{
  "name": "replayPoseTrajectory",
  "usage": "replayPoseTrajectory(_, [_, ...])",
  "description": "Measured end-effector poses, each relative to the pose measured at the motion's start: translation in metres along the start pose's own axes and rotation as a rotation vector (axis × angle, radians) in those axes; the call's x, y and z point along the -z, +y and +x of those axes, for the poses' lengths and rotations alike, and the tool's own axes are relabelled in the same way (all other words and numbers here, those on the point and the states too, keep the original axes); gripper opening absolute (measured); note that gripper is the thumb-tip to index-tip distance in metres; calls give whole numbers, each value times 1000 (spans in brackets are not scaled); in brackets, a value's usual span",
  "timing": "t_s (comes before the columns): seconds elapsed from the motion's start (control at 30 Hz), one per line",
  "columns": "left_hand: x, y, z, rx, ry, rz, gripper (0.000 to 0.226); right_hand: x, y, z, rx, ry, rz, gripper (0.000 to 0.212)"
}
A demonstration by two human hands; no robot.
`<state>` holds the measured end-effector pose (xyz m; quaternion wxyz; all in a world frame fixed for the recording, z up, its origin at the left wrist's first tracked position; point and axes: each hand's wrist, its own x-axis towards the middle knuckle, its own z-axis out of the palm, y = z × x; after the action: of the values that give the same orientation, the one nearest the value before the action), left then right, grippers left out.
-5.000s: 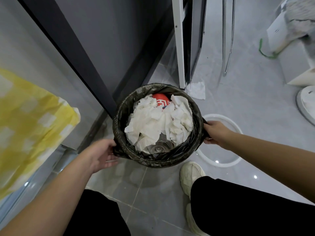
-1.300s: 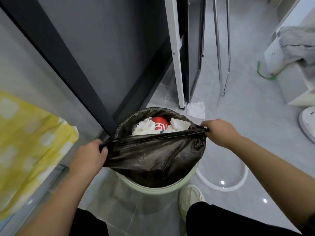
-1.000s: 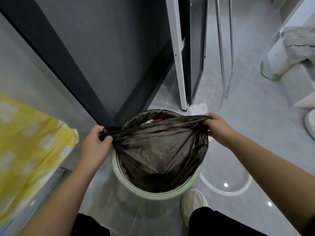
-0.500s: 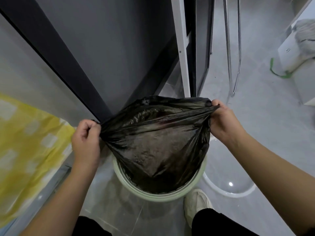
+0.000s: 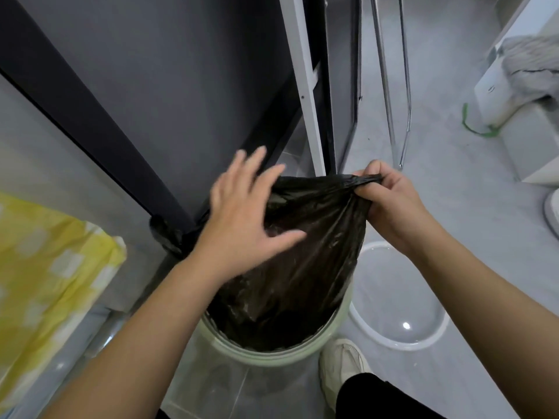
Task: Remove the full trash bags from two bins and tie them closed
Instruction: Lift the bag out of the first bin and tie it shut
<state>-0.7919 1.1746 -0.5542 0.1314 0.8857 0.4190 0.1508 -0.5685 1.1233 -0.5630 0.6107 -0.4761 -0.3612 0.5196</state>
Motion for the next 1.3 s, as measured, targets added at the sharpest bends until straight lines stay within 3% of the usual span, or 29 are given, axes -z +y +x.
replayPoseTrajectory(0.07, [-9, 12, 23, -99, -145, -33, 112, -5, -5, -3, 17, -31, -1, 37])
replayPoseTrajectory(0.1, [-12, 15, 33, -117, -193, -36, 112, -8, -8, -4, 27, -45, -7, 38])
replayPoseTrajectory(0.17, [-18, 14, 44, -119, -261, -70, 77, -10, -10, -4, 68, -51, -26, 38])
replayPoseTrajectory(0.23, [-17, 10, 45, -116, -206, -113, 13, -9, -7, -2, 117, -37, -66, 33])
replayPoseTrajectory(0.27, [-15, 8, 43, -100, -163, -134, 7, -5, -4, -2, 124, -45, -113, 30])
replayPoseTrajectory(0.4, [-4, -3, 35, -82, -95, -254, 12, 6, 12, -9, -55, -229, -416, 63])
replayPoseTrajectory(0.47, [5, -2, 38, -90, -101, -351, 14, -5, 25, -10, -96, -252, -535, 40])
replayPoseTrajectory(0.53, [11, 4, 40, -104, -85, -437, 16, -23, 35, -4, -10, -179, -660, 18])
replayPoseTrajectory(0.6, [15, 5, 40, -85, -48, -488, 13, -37, 38, 2, 18, -113, -624, 18])
replayPoseTrajectory(0.67, [18, -4, 36, -76, -72, -422, 19, -47, 36, 5, -34, -54, -477, 21])
replayPoseTrajectory(0.77, [22, -19, 22, -56, -323, -124, 62, -57, 35, 6, -119, 2, -349, 21])
replayPoseTrajectory(0.8, [20, -23, 18, -74, -381, -3, 64, -59, 36, 7, -139, 23, -342, 21])
replayPoseTrajectory(0.87, [13, -29, 11, -93, -408, 114, 34, -65, 39, 11, -170, 63, -404, 24])
replayPoseTrajectory(0.93, [8, -33, 7, -17, -358, 5, 16, -69, 44, 14, -185, 69, -522, 26])
replayPoseTrajectory(1.07, [4, -40, 5, 135, -213, -244, 15, -75, 49, 16, -179, -19, -694, 24])
replayPoseTrajectory(1.17, [8, -40, 2, 138, -293, -448, 13, -75, 42, 13, -166, -58, -687, 24])
replayPoseTrajectory(1.23, [15, -40, 0, 251, -362, -677, 36, -70, 37, 9, -165, 0, -635, 22])
replayPoseTrajectory(1.3, [17, -45, 0, 357, -303, -689, 38, -62, 33, 7, -163, 61, -548, 21])
